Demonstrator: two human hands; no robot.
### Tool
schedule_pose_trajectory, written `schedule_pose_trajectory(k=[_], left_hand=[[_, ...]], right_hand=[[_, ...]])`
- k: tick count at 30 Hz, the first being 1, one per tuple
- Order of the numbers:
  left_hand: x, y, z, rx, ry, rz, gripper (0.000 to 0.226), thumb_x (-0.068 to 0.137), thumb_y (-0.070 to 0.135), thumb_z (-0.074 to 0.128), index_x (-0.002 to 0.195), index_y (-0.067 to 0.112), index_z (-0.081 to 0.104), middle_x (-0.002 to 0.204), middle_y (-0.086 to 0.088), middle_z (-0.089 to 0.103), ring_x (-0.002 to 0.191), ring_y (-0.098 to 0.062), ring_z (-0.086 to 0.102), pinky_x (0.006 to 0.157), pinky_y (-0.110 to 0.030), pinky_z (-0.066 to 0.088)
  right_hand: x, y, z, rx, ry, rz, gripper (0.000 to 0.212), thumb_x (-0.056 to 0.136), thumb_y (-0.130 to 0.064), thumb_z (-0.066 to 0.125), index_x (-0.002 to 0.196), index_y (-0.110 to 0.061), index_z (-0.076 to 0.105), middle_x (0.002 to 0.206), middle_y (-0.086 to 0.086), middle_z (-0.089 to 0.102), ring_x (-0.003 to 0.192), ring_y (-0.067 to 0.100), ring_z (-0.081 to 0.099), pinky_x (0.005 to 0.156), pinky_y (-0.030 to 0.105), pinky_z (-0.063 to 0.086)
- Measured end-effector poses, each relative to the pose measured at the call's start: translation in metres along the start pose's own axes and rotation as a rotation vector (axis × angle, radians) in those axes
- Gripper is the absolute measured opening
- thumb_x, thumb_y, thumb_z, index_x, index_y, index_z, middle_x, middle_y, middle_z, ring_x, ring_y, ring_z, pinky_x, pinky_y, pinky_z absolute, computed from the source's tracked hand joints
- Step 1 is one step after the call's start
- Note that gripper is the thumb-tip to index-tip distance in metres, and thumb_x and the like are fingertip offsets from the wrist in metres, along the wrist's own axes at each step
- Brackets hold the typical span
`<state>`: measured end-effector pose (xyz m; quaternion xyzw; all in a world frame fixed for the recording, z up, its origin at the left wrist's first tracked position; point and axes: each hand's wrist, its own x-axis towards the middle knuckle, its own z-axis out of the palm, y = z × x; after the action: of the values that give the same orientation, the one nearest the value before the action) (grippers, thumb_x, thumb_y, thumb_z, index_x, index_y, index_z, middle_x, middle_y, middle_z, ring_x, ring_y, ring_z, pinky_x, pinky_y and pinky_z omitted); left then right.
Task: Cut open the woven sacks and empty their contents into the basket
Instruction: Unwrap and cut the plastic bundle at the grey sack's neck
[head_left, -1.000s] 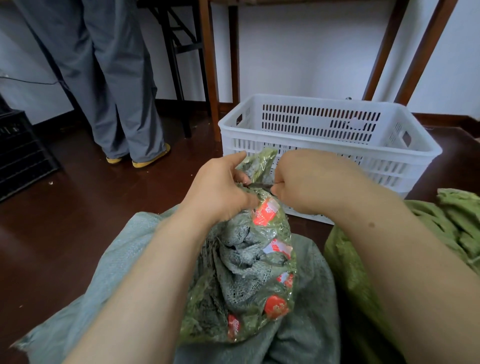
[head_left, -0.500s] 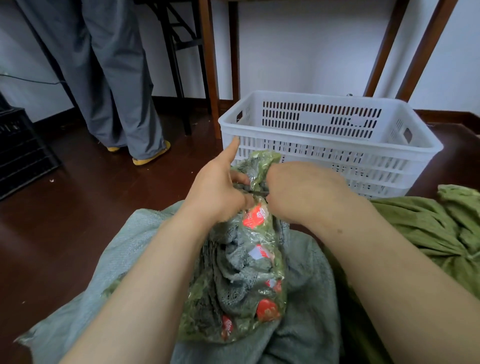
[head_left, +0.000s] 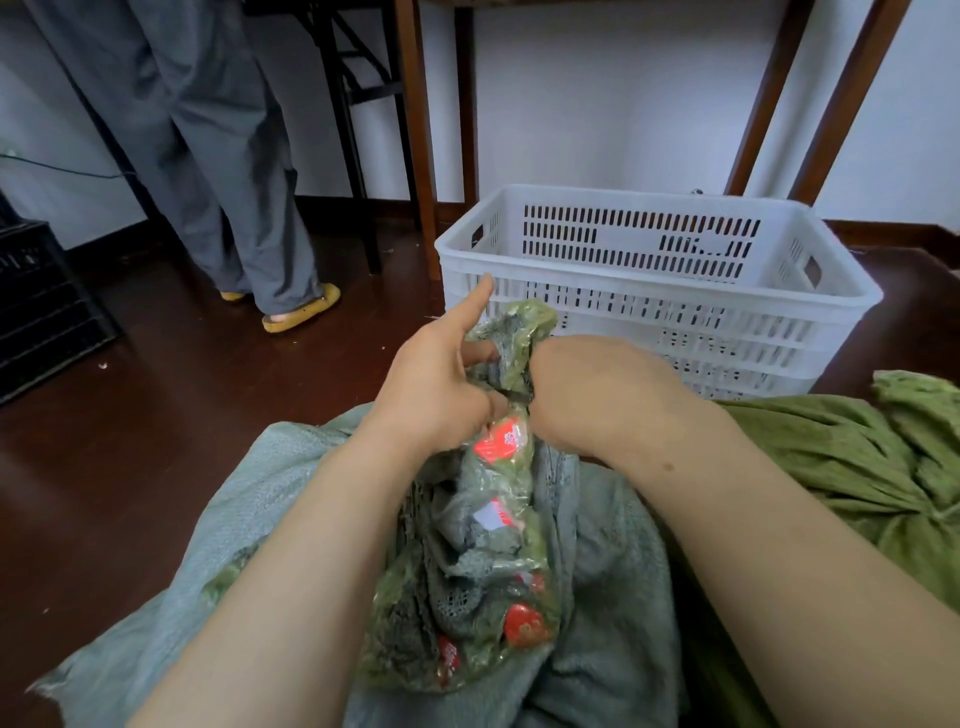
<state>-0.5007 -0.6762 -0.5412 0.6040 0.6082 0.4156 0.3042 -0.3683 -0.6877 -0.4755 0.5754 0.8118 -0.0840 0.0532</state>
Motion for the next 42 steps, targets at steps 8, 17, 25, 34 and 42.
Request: schedule_pose_trajectory(k=[8,17,25,34,42], left_hand=[[-0.002,0.003,0.002,0.02,0.01,-0.006,0.107,0.069,-0.015,0.066,0.14,0.054,0.027,0.117,-0.001,0.057,0.099,-0.005,0.059,0.056,-0.023,0.047],[-0.005,-0.005,-0.015,0.016,0.172,-0.002,0.095,0.07,-0.013,0.067,0.144,0.039,0.036,0.126,0.009,0.058,0.098,-0.008,0.06,0.078,-0.03,0.056],[-0.002,0.015,-0.005,-0.059,0.113,-0.02,0.091,0.074,-0.002,0.075,0.147,0.029,0.032,0.145,-0.004,0.046,0.077,0.005,0.059,0.066,-0.021,0.047],[-0.006,0.021,0.008,-0.267,0.036,0.025,0.089,0.071,-0.019,0.069,0.146,0.013,0.036,0.141,-0.005,0.05,0.129,-0.004,0.046,0.061,-0.007,0.047],[-0.008,0.027,-0.001,-0.107,-0.007,-0.004,0.052,0.071,-0.013,0.073,0.118,0.007,0.063,0.103,0.0,0.069,0.066,0.0,0.06,0.048,-0.01,0.043]], right_hand=[[0.003,0.007,0.0,-0.027,-0.015,-0.011,0.026,0.088,-0.011,0.051,0.065,-0.013,0.04,0.067,0.002,0.045,0.058,0.017,0.043,0.064,0.034,0.043],[-0.003,0.026,-0.003,-0.065,-0.037,-0.019,0.028,0.084,-0.004,0.053,0.057,-0.01,0.045,0.055,0.001,0.047,0.051,0.017,0.046,0.057,0.029,0.045],[0.024,0.05,-0.005,1.025,0.144,0.13,0.033,0.091,-0.03,0.062,0.105,0.001,0.061,0.079,0.007,0.065,0.043,0.011,0.035,0.037,0.018,0.028],[0.05,0.036,0.044,1.4,0.073,0.219,0.05,0.073,-0.029,0.081,0.11,-0.006,0.058,0.087,0.011,0.065,0.06,0.016,0.049,0.048,0.022,0.037],[0.055,0.043,0.046,1.775,0.165,0.262,0.015,0.08,-0.01,0.073,0.081,-0.002,0.06,0.06,0.003,0.048,0.03,0.004,0.025,0.029,0.016,0.018]])
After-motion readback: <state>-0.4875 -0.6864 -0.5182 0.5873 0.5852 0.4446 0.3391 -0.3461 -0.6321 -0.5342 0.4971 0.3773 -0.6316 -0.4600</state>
